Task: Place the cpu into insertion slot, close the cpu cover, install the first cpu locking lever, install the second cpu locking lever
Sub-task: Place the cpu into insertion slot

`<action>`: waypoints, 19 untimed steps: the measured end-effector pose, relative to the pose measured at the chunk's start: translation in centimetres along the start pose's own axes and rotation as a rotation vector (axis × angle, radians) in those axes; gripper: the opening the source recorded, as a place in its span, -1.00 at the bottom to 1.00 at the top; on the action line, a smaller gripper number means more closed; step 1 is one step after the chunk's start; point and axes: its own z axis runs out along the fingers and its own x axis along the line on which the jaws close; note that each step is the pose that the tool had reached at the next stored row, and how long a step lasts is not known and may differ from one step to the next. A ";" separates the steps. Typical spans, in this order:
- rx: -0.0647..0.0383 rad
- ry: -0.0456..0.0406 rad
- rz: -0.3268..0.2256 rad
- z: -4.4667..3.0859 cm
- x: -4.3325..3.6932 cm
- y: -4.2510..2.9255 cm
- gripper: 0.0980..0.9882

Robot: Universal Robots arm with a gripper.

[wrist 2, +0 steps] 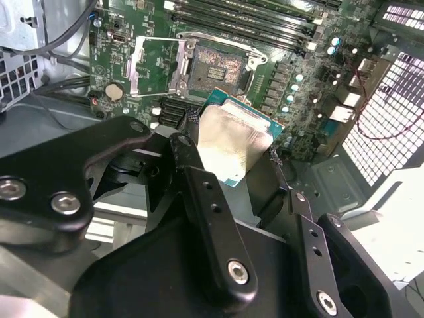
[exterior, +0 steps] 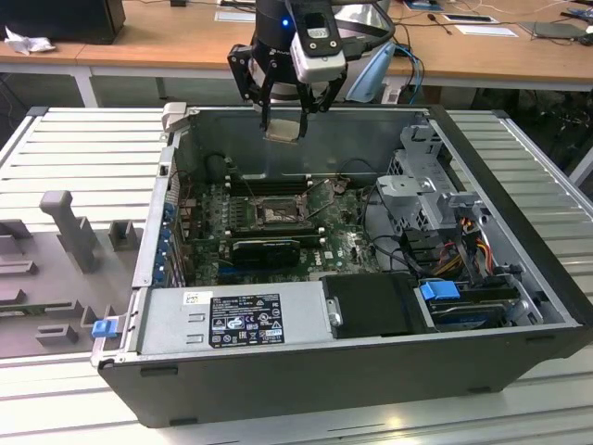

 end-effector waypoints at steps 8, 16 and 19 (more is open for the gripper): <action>0.000 -0.0021 0.023 0.00 0.00 0.00 -0.03; -0.001 -0.0058 0.065 0.01 0.00 0.00 -0.03; -0.002 -0.0088 0.099 0.04 0.00 0.00 -0.03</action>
